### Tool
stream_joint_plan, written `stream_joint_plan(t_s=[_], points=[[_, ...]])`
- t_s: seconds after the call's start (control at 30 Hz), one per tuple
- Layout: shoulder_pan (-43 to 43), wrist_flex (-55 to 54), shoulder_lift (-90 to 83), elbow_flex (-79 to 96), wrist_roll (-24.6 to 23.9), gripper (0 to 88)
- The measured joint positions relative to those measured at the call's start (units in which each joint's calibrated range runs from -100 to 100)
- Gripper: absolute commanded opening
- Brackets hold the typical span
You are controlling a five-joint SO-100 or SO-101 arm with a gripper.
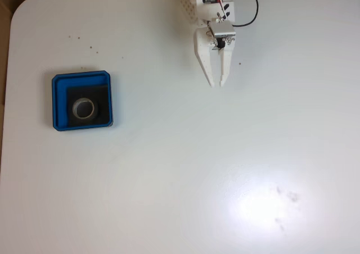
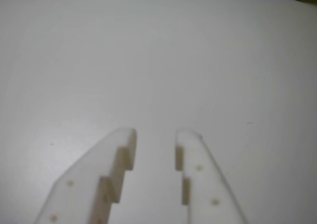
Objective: Pick the black tape roll and drop it in the blue box
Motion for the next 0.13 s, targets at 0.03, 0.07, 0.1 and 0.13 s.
stream_joint_plan(t_s=[0.03, 0.07, 0.1, 0.13], points=[[0.0, 0.0, 0.0, 0.0, 0.0, 1.6], [0.0, 0.0, 0.0, 0.0, 0.0, 1.6], [0.0, 0.0, 0.0, 0.0, 0.0, 1.6], [0.0, 0.0, 0.0, 0.0, 0.0, 1.6]])
